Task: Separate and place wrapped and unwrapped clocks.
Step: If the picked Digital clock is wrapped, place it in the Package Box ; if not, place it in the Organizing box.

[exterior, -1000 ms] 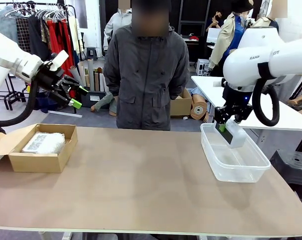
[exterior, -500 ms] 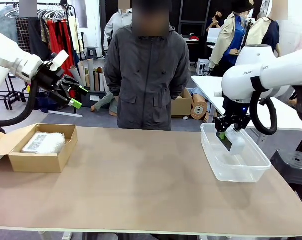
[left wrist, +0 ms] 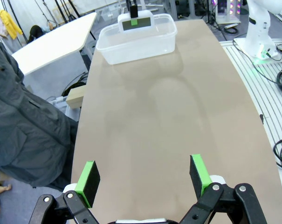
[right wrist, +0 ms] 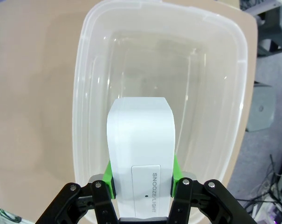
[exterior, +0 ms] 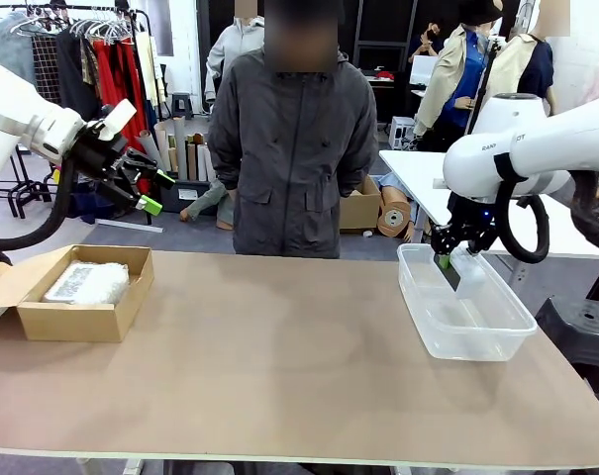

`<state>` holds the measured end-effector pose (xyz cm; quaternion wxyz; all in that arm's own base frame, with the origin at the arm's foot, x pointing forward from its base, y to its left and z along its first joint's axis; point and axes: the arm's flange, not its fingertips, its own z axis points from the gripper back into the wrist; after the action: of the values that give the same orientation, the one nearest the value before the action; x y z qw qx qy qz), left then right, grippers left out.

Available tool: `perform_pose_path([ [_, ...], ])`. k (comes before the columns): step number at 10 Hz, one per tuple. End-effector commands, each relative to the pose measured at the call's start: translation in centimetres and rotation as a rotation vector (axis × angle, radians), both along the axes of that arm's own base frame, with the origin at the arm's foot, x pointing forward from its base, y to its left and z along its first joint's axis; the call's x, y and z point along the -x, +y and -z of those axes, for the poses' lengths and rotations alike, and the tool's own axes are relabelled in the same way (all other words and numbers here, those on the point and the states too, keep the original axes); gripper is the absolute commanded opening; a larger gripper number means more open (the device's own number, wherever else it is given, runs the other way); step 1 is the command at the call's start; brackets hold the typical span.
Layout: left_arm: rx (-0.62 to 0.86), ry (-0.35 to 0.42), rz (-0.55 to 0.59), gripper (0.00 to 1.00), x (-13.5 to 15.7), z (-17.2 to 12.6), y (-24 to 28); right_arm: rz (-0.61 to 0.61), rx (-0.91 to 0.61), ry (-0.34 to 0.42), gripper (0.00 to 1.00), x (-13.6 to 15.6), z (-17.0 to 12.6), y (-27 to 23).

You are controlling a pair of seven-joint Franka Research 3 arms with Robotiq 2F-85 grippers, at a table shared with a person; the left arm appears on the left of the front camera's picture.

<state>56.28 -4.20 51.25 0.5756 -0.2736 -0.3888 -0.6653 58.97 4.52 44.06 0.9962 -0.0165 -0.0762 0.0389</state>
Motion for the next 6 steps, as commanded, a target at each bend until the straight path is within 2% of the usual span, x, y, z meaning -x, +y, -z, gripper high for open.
perform_pose_path([
  [1,0.002,-0.009,-0.006,1.00,0.4,0.0,0.0,0.033,0.005,0.005,0.00,-2.1,0.5,-0.6],
  [4,0.002,-0.009,-0.006,1.00,0.4,0.0,0.0,0.055,-0.015,0.022,0.00,-3.6,2.7,-1.7],
  [6,0.002,-0.009,-0.006,1.00,0.4,0.0,0.0,0.040,-0.036,0.041,0.00,-3.4,4.4,-2.0],
])
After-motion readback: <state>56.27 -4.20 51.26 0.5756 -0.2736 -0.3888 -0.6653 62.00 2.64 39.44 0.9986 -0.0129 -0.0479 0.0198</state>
